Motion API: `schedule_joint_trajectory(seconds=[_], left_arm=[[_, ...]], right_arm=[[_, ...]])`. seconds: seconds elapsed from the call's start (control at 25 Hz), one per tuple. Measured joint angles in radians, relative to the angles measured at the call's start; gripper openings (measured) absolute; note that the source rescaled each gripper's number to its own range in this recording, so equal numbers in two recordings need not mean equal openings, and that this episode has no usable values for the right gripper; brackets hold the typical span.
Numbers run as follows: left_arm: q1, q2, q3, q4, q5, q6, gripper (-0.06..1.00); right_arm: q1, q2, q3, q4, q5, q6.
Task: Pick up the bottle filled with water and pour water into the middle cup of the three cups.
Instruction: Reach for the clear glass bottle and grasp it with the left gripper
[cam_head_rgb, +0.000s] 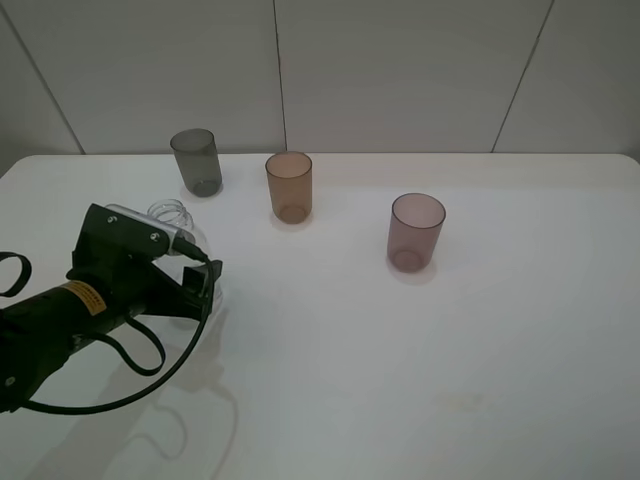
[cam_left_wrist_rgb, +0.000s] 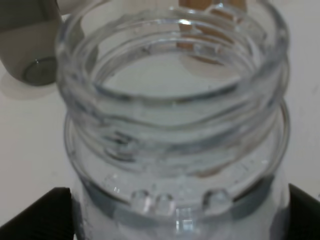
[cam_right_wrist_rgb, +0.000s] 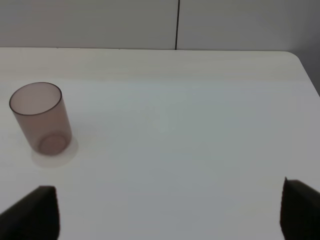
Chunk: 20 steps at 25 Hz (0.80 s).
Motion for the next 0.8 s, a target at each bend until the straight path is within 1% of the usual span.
schedule_joint_trajectory(seconds=[0.2, 0.44, 0.8], left_arm=[[0.012, 0.000, 0.000, -0.005, 0.000, 0.001, 1.00], [0.013, 0.001, -0.025, -0.021, -0.001, 0.064, 1.00], [0.013, 0.001, -0.056, -0.029, -0.002, 0.070, 1.00]], right_arm=[[0.000, 0.000, 0.000, 0.000, 0.000, 0.000], [0.000, 0.000, 0.000, 0.000, 0.000, 0.000], [0.000, 0.000, 0.000, 0.000, 0.000, 0.000]])
